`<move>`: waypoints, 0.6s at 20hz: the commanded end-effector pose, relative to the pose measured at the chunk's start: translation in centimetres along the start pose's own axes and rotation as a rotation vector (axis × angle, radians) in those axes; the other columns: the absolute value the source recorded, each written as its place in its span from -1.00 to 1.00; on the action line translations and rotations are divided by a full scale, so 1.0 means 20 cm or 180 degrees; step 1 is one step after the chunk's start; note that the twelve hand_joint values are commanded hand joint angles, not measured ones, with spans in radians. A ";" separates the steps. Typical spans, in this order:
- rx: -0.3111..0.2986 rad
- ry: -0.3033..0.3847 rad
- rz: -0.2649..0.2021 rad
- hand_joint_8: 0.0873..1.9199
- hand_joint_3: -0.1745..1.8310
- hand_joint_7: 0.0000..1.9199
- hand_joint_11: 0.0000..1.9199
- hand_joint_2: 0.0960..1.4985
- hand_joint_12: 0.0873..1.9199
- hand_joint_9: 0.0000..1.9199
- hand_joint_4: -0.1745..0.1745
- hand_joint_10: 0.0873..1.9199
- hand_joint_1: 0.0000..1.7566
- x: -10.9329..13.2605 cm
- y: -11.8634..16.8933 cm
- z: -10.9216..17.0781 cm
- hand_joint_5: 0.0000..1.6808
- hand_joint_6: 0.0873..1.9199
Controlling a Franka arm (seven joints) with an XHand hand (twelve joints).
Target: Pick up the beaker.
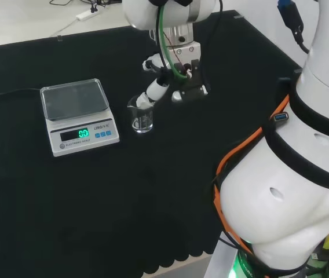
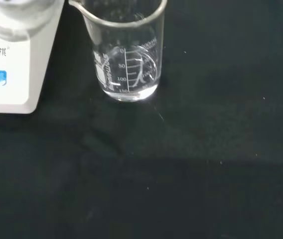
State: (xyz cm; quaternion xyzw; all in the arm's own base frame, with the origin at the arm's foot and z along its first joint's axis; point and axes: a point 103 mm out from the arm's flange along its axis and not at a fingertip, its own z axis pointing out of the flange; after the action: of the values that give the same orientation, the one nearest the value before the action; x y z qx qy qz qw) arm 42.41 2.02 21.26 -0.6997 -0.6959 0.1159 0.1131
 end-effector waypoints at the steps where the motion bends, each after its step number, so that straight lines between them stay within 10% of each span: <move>1: 0.0180 -0.0028 -0.0073 -0.31 -0.64 -0.89 -0.96 -0.29 0.56 -0.71 0.17 -0.15 -0.18 0.09 0.12 0.20 -0.79 -1.00; 12: 0.0284 0.0002 -0.0084 -0.31 -0.65 -0.89 -0.97 -0.28 0.56 -0.71 0.17 -0.15 -0.17 0.09 0.27 0.29 -0.80 -1.00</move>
State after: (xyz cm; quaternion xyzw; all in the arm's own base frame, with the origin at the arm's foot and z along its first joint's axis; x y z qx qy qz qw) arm 44.57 3.47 15.04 -0.6870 -0.6969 0.1489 0.1421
